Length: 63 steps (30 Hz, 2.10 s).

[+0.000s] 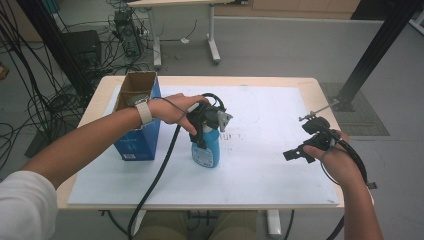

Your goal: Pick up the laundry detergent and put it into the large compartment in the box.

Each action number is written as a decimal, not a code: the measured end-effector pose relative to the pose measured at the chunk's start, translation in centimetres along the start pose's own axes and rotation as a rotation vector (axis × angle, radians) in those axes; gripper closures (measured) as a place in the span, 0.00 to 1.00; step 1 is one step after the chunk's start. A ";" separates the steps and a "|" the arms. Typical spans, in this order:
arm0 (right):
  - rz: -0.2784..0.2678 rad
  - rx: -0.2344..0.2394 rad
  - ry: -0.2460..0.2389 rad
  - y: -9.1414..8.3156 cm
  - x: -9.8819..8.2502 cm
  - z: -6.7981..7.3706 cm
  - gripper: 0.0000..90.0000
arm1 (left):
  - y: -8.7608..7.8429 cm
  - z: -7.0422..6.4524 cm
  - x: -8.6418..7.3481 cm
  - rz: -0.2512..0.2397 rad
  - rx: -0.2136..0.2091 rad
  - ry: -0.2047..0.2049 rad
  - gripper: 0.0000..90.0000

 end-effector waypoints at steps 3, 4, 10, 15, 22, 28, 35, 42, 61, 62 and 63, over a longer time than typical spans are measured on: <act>0.000 0.000 0.000 0.0 0.0 0.0 0.10 | 0.0 0.0 0.0 -0.001 -0.002 -0.001 0.44; -0.001 0.000 0.000 0.0 0.0 0.0 0.10 | 0.0 0.0 0.0 0.000 -0.001 0.003 0.44; 0.000 0.000 0.001 0.0 0.0 0.1 0.10 | 0.0 0.0 0.0 0.000 -0.002 0.005 0.44; -0.001 -0.001 -0.001 -0.1 -0.1 0.0 0.10 | 0.0 0.0 0.1 0.002 -0.002 0.001 0.45; -0.002 0.000 0.002 -0.1 -0.1 0.0 0.10 | 0.0 0.0 0.1 0.003 -0.001 -0.004 0.45; -0.003 -0.001 -0.004 -0.1 0.0 0.1 0.10 | 0.0 0.0 0.0 0.000 -0.001 -0.001 0.45; -0.003 -0.004 -0.004 -0.2 0.0 0.1 0.10 | 0.0 0.0 -0.1 -0.002 0.000 -0.002 0.45; -0.003 -0.004 -0.003 -0.2 0.0 0.2 0.10 | 0.0 -0.1 -0.1 -0.004 0.002 -0.003 0.44; -0.009 -0.004 -0.009 -0.4 0.0 0.3 0.10 | 0.0 -0.2 -0.2 -0.004 0.004 -0.004 0.45; -0.009 -0.005 -0.009 -0.5 0.0 0.3 0.10 | 0.0 -0.2 -0.2 -0.004 0.003 -0.005 0.45; -0.009 -0.006 -0.008 -0.5 0.0 0.3 0.10 | 0.0 -0.2 -0.2 -0.004 0.005 -0.006 0.45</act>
Point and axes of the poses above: each handheld gripper's, and its own axes: y roughly forward along the jaws, x roughly out of its top, z roughly to its left, the point moved 3 cm from there along y, roughly forward along the jaws, and after that the axes turned 5 degrees about x, right-handed, at the moved point
